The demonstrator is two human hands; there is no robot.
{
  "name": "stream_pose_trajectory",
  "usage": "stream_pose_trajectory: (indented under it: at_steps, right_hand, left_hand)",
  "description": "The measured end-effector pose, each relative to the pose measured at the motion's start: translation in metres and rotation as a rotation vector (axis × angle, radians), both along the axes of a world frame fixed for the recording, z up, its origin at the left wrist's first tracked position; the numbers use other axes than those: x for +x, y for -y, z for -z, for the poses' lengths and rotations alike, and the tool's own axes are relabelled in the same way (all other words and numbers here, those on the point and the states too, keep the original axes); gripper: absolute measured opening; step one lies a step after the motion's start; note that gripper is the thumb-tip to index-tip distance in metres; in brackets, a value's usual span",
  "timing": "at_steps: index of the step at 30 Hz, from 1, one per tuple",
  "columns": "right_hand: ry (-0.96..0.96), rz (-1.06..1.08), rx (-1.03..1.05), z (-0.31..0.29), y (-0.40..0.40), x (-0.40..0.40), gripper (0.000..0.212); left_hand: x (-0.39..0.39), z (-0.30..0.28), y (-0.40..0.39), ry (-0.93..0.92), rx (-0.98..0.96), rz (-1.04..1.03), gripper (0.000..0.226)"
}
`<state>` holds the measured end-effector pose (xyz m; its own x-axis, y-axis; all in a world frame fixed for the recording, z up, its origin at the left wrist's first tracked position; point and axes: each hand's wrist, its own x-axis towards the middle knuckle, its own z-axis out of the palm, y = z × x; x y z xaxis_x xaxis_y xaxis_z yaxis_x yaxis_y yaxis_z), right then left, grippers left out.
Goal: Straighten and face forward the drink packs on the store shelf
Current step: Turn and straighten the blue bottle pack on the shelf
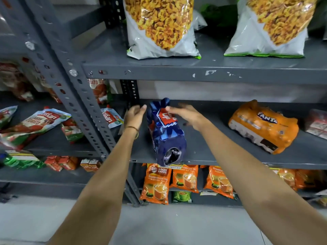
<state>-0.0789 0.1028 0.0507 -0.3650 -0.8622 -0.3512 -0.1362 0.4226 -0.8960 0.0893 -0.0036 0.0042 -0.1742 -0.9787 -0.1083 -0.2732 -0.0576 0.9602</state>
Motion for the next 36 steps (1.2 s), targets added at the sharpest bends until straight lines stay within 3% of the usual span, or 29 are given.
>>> stream_pose_trajectory:
  at_steps: [3,6,8,12,20,36]
  right_hand:
    - [-0.094,-0.289,0.236,-0.004,-0.029,-0.001,0.095]
    - [-0.104,-0.318,0.265,-0.001,-0.041,0.003,0.064]
    - [-0.11,-0.303,0.243,0.0,-0.04,0.002,0.057]
    - [-0.167,-0.274,0.245,-0.007,-0.032,-0.011,0.063]
    - [-0.219,0.193,0.136,0.01,-0.021,-0.024,0.048]
    - [-0.165,0.149,0.111,0.013,-0.029,0.003,0.039]
  left_hand:
    - [-0.033,-0.02,0.023,0.2,-0.065,0.22,0.064]
    - [-0.05,-0.019,0.03,0.302,-0.062,0.345,0.048]
    - [-0.051,-0.014,0.03,0.264,-0.07,0.305,0.039]
    - [-0.039,-0.011,0.025,0.259,-0.09,0.154,0.036]
    - [-0.005,-0.001,-0.004,0.323,-0.176,-0.002,0.049]
    - [0.034,-0.004,-0.041,0.42,-0.207,-0.141,0.048]
